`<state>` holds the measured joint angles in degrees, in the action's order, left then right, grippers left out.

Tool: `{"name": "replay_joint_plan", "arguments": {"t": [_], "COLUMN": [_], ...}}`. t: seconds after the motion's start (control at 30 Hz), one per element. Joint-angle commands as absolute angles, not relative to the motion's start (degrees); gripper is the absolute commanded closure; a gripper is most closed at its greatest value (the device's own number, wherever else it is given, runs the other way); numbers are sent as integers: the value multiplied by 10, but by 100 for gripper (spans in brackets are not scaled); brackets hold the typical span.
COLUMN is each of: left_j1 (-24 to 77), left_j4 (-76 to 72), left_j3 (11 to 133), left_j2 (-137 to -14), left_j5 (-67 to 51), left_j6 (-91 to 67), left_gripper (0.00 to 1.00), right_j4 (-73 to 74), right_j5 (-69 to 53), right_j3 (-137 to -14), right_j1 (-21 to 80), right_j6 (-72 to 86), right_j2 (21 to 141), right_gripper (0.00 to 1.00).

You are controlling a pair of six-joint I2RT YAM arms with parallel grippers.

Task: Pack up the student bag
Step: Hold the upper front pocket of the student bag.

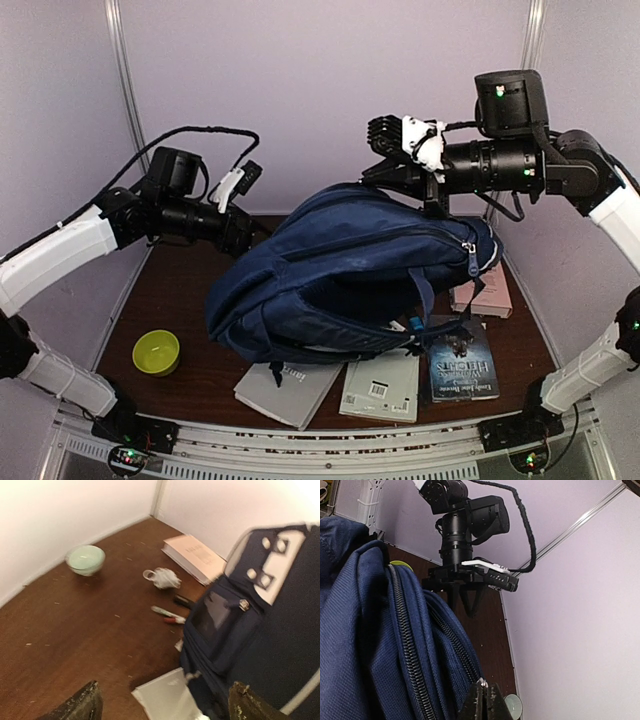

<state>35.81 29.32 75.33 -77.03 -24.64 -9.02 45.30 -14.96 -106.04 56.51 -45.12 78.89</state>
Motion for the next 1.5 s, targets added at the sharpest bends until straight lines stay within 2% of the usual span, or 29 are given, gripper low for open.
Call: {"name": "replay_joint_plan", "arguments": {"t": [0.0, 0.17, 0.47, 0.67, 0.83, 0.97, 1.13, 1.27, 1.37, 1.47], "left_j1": [449, 529, 563, 588, 622, 622, 622, 619, 580, 467], "left_j4": [236, 172, 143, 138, 136, 162, 265, 304, 287, 288], "left_j3": [723, 675, 646, 633, 635, 632, 659, 672, 685, 731], "left_j2": [-741, -689, -601, -621, -628, -605, -574, -543, -562, -613], "left_j5": [-267, -250, -152, -109, -105, -133, -140, -20, 62, -115], "left_j6": [-61, -69, -53, -34, 9, 34, 80, 151, 189, 190], "left_gripper": [10, 10, 12, 13, 12, 11, 5, 2, 2, 2], "right_j4": [348, 317, 256, 251, 313, 340, 383, 399, 388, 396], "right_j5": [-154, -139, -168, -253, -271, -288, -224, -206, -209, -208], "right_j3": [-1094, -1118, -1262, -1225, -1164, -1110, -1065, -1046, -1036, -1042], "right_j1": [564, 564, 599, 608, 598, 580, 578, 577, 578, 578], "right_j6": [-454, -432, -406, -416, -458, -477, -528, -552, -559, -560], "right_j2": [808, 847, 946, 928, 889, 868, 863, 856, 841, 838], "right_gripper": [100, 100, 100, 100, 100, 100, 100, 100, 100, 100]}}
